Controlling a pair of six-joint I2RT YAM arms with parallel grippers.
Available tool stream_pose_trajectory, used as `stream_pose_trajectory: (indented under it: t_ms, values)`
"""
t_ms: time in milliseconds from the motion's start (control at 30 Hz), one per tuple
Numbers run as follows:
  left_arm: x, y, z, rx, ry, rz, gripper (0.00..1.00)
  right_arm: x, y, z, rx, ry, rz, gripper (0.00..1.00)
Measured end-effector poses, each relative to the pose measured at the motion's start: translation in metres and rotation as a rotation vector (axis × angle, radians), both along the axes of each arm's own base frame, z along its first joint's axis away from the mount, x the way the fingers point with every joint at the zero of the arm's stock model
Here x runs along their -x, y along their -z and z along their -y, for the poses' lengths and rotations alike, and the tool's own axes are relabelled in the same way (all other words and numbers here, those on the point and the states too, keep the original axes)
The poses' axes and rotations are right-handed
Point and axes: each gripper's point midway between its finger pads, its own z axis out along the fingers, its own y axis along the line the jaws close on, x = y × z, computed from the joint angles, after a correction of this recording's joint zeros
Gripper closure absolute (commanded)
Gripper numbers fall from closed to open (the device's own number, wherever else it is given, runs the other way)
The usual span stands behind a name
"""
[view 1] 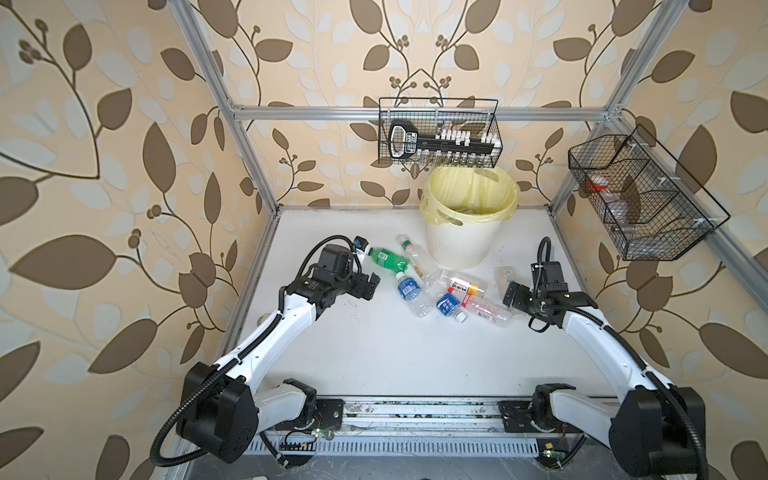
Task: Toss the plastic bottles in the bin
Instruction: 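Lower right gripper onto the clear green-label juice bottle and close it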
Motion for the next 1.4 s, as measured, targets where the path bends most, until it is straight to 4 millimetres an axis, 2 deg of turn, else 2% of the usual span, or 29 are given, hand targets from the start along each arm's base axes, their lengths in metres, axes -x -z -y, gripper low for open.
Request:
stream_pose_trajectory:
  t_ms: [133, 300, 433, 667, 933, 1067, 1267, 1400]
  values:
    - [-0.003, 0.011, -0.01, 0.038, -0.019, -0.057, 0.01, -0.013, 0.003, 0.0, 0.005, -0.023, -0.016, 0.0]
    - [-0.001, 0.024, -0.012, 0.058, -0.021, -0.139, 0.01, -0.032, -0.009, -0.001, 0.019, -0.055, 0.045, 0.0]
    - [0.0, 0.021, -0.011, 0.075, -0.011, -0.14, 0.01, -0.047, -0.012, -0.001, 0.034, -0.076, 0.058, 0.02]
    - [0.003, 0.004, -0.011, 0.101, 0.004, -0.092, 0.01, -0.074, -0.008, 0.002, 0.088, -0.122, 0.032, 0.06]
    - [0.007, -0.01, -0.012, 0.112, 0.01, -0.05, 0.01, -0.077, 0.007, 0.005, 0.155, -0.149, -0.019, 0.12]
    - [0.007, -0.012, -0.017, 0.118, -0.001, -0.043, 0.01, -0.081, 0.012, -0.001, 0.192, -0.174, -0.024, 0.13]
    - [0.007, -0.028, -0.026, 0.2, -0.003, -0.019, 0.01, -0.084, 0.027, -0.009, 0.233, -0.215, -0.059, 0.13]
    - [0.007, -0.025, -0.03, 0.217, -0.008, -0.018, 0.01, -0.084, 0.037, -0.008, 0.246, -0.222, -0.086, 0.16]
